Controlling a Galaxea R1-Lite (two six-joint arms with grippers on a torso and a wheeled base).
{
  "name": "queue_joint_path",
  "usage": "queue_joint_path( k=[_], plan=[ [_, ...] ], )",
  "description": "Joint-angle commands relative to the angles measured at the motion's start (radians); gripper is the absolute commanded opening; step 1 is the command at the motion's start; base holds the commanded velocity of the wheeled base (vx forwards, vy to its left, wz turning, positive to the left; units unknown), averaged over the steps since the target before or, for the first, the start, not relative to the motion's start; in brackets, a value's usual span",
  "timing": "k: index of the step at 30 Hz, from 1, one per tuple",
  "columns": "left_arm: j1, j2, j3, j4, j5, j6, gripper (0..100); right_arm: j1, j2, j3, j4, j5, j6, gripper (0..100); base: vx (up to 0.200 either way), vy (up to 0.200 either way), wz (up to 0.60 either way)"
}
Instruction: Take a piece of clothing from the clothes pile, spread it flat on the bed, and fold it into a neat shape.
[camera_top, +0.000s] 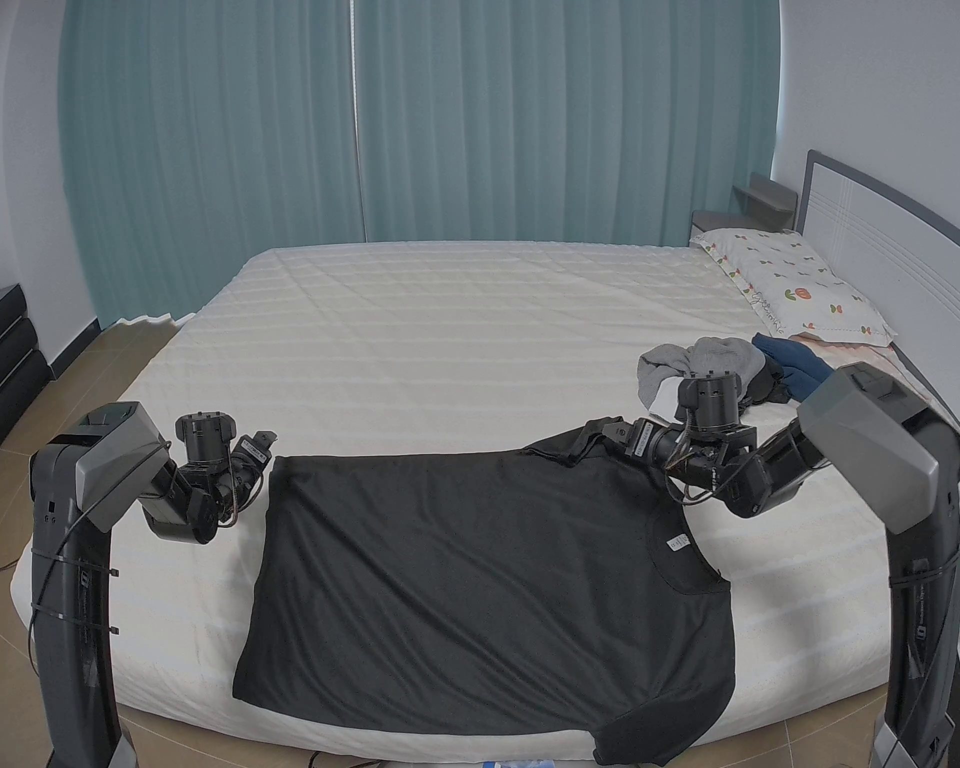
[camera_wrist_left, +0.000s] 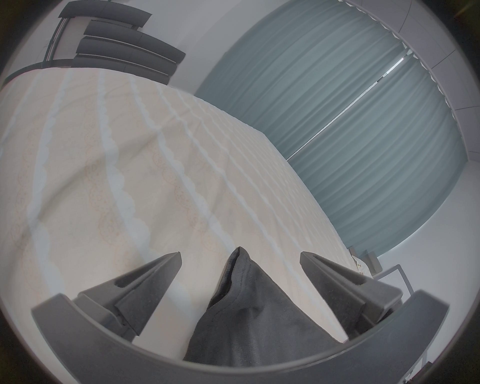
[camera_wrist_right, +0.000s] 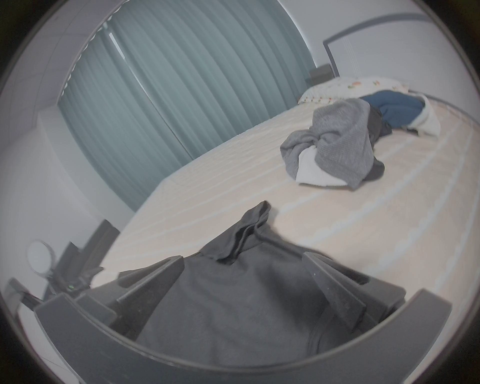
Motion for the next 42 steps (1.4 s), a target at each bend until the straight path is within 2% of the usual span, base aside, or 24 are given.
queue_joint_path(
  k=[1,6,14,15,22,27,41,42],
  plan=[
    [0.0,-0.011,0.029,-0.002,0.001,-0.004,100,-0.007,0.242,-0.232,0.071,-0.109,-0.123,100,0.0,0.0,0.0],
    [-0.002,-0.011,0.032,-0.002,0.001,-0.004,100,-0.027,0.314,-0.356,0.082,-0.138,-0.16,100,0.0,0.0,0.0],
    [-0.007,-0.009,0.037,-0.002,0.001,-0.002,100,-0.04,0.345,-0.446,0.117,-0.139,-0.159,100,0.0,0.0,0.0],
    [-0.007,-0.008,0.037,-0.002,0.001,-0.002,100,-0.042,0.351,-0.456,0.12,-0.139,-0.16,0,0.0,0.0,0.0],
    [-0.008,-0.005,0.037,-0.004,0.002,-0.002,100,-0.054,0.383,-0.522,0.117,-0.141,-0.15,0,0.0,0.0,0.0],
    [-0.017,0.003,0.038,-0.008,0.01,0.005,100,-0.073,0.423,-0.604,0.114,-0.169,-0.123,0,0.0,0.0,0.0],
    [-0.017,0.003,0.038,-0.008,0.011,0.005,100,-0.106,0.478,-0.673,0.1,-0.169,-0.082,0,0.0,0.0,0.0],
    [-0.017,0.003,0.038,-0.008,0.011,0.005,100,-0.106,0.478,-0.673,0.097,-0.169,-0.082,100,0.0,0.0,0.0]
  ],
)
